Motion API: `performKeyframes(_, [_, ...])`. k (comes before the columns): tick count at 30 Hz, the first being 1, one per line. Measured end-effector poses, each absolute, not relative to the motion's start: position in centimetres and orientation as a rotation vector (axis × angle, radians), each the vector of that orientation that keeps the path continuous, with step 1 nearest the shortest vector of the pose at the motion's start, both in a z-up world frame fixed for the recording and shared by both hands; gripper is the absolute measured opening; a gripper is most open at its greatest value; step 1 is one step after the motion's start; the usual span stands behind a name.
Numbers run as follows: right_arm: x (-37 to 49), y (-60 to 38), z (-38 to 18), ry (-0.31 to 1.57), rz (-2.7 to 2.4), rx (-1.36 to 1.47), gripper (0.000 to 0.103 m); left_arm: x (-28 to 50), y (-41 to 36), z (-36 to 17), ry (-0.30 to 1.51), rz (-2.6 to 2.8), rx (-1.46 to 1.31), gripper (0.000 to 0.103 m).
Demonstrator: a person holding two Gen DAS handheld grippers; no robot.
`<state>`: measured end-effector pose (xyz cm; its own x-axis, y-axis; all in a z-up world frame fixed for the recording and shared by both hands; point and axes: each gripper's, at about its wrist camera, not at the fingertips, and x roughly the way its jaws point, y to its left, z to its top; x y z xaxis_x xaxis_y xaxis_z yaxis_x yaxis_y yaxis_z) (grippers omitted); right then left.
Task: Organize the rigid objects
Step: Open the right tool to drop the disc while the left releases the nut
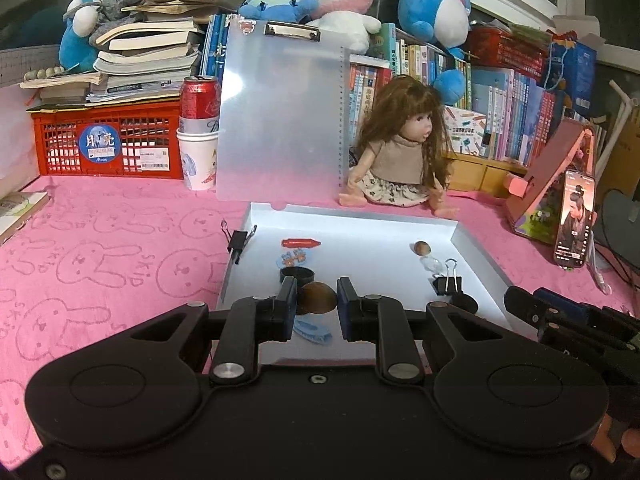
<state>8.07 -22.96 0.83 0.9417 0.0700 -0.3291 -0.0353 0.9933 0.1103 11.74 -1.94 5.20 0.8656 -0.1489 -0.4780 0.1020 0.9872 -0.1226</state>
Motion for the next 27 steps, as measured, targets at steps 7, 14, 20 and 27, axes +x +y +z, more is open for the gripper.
performKeyframes(7, [9.4,-23.4,1.1,0.362,0.046,0.113,0.036,13.3,-1.4,4.9,0.516,-0.122,-0.100,0.021])
performKeyframes(14, [12.0,-24.7,1.5,0.415,0.049,0.157,0.036,16.0,-1.1,5.1,0.548,-0.123,-0.096,0.021])
performKeyframes(20, [14.7,-25.7,2.2,0.450,0.045,0.192,0.036,18.8,-1.0,5.3,0.583,-0.119,-0.096,0.020])
performKeyframes(27, [18.2,-26.4,2.7,0.506,0.050,0.236,0.036,22.7,-1.1,5.3,0.646,-0.116,-0.111,0.020])
